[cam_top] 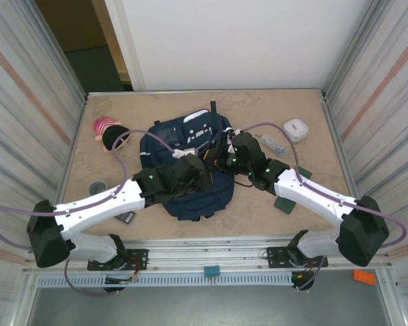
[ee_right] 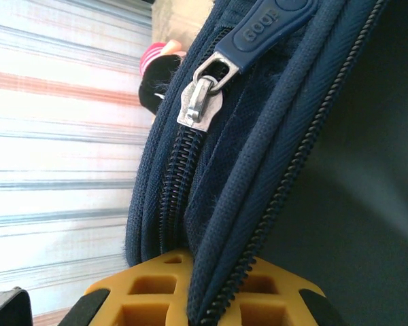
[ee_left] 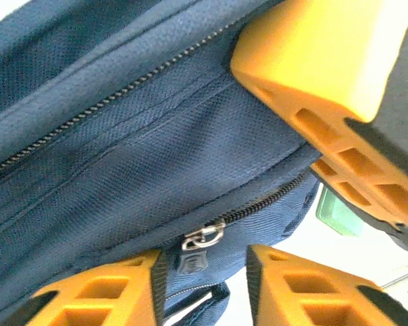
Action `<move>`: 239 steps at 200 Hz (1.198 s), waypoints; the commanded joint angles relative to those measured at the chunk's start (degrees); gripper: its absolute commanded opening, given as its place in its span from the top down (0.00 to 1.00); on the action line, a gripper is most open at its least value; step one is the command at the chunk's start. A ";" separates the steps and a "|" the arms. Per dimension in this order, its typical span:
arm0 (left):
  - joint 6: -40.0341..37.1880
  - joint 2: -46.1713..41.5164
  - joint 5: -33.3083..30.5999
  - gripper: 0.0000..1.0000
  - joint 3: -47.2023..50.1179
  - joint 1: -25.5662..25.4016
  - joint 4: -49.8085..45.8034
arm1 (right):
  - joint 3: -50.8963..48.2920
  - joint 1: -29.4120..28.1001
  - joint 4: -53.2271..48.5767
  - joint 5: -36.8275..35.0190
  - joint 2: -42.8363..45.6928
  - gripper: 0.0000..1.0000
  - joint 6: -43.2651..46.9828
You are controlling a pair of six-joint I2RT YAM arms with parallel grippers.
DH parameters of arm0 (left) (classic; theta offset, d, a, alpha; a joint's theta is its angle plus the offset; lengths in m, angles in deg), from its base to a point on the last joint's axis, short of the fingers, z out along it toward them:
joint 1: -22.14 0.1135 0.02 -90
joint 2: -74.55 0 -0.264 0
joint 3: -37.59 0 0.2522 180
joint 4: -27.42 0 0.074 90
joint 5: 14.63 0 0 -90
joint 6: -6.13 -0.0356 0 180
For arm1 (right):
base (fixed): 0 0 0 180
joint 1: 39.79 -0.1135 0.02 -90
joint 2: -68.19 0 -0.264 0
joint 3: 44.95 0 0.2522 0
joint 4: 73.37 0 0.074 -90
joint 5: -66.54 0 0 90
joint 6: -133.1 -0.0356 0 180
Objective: Pack the student bag
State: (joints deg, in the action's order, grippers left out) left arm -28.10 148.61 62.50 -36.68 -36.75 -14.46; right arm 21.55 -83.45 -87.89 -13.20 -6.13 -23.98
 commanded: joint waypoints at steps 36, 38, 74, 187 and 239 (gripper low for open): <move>2.84 1.57 -7.49 0.58 -2.33 0.91 -5.44 | 3.85 -1.70 2.54 0.20 3.59 1.00 -4.10; 2.83 1.71 -7.74 0.58 -2.44 0.91 -5.56 | 3.87 -1.83 2.50 0.20 3.62 1.00 -4.12; 2.43 5.16 -10.00 0.78 -5.86 1.24 -10.48 | 4.18 -2.99 1.57 0.20 4.08 1.00 -4.72; -5.31 -6.15 3.17 1.00 4.35 4.04 -5.84 | 4.59 8.96 -6.75 5.96 5.12 1.00 3.66; -7.86 -13.78 12.66 1.00 13.97 8.77 4.62 | 6.41 13.26 -7.62 12.73 3.82 0.99 4.92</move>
State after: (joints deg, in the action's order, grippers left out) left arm -33.04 136.83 69.94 -25.60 -29.61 -15.80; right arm 24.65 -70.57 -98.53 -2.75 -4.51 -20.92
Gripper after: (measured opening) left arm 0.058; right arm 0.087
